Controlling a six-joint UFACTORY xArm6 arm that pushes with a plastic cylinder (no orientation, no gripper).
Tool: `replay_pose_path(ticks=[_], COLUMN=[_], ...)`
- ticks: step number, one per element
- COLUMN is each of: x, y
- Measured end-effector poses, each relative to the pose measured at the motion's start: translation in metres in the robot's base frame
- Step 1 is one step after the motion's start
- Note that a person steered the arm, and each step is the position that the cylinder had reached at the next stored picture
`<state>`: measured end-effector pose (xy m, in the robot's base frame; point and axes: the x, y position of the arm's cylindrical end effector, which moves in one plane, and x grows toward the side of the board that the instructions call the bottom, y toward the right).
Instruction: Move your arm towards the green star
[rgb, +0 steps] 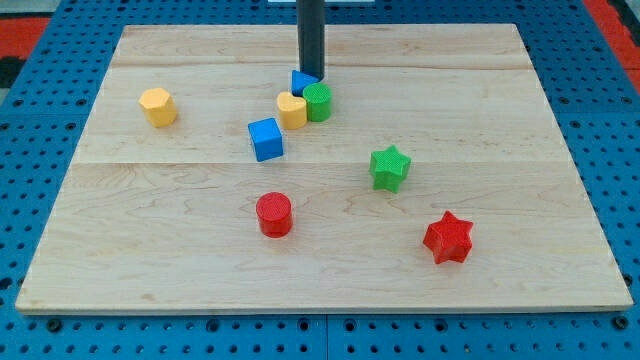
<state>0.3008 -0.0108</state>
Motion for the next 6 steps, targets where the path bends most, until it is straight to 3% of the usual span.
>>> replay_pose_path(ticks=[2,3,4,6], x=[0.009,0.062,0.120,0.156], y=[0.095,0.133,0.140,0.139])
